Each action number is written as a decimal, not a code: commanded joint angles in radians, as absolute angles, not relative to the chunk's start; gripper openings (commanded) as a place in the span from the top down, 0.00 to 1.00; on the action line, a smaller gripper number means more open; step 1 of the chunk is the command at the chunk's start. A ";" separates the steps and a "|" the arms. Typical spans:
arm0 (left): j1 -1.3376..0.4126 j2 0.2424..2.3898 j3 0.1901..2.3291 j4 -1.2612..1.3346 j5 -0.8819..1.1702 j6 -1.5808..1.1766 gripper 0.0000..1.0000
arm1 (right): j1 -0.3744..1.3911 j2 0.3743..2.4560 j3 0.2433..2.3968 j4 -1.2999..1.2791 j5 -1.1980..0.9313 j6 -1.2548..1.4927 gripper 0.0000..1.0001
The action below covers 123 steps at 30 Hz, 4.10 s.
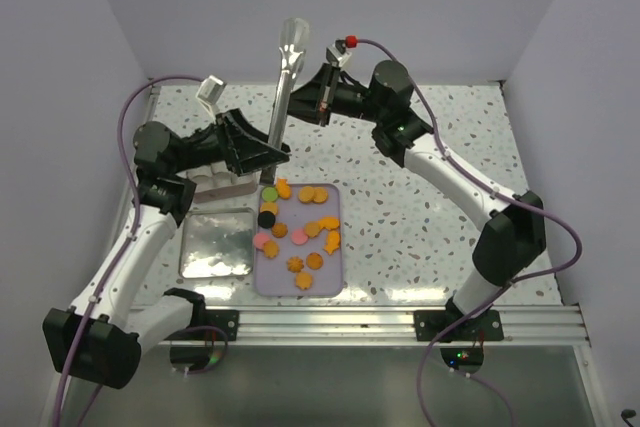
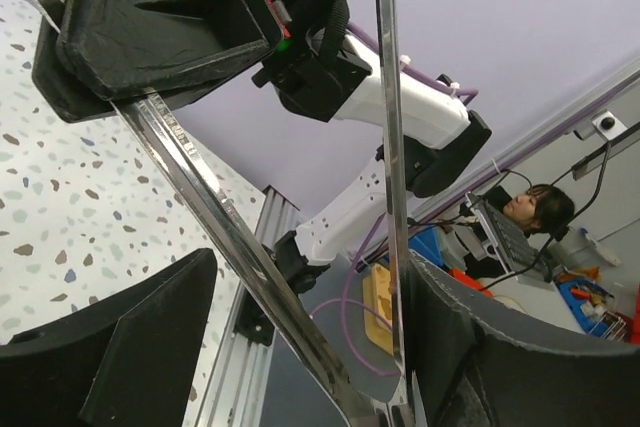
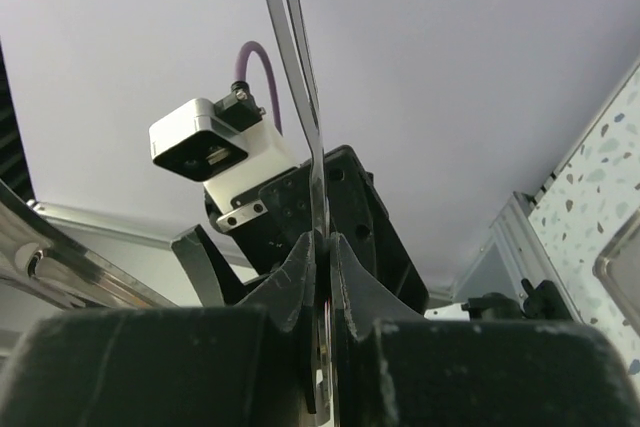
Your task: Pack the cookies
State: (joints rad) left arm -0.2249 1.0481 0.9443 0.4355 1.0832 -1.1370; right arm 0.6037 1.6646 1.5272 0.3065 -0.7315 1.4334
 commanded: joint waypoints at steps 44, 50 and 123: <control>-0.230 1.085 1.062 0.276 1.035 -1.043 0.21 | 0.649 1.598 1.496 0.284 -0.607 1.259 1.00; -0.230 1.085 1.049 0.324 1.045 -1.078 0.28 | 0.661 1.600 1.425 0.416 -0.574 1.333 1.00; -0.482 1.284 1.085 -0.960 0.083 -0.492 0.49 | 0.356 1.023 1.235 -0.724 -0.416 0.634 0.01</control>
State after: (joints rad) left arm -0.4492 1.2541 1.0565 -0.9642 0.1768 -0.4469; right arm 0.3542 1.0508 1.2285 -0.6785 -0.4343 0.6731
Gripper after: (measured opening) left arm 0.509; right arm 0.985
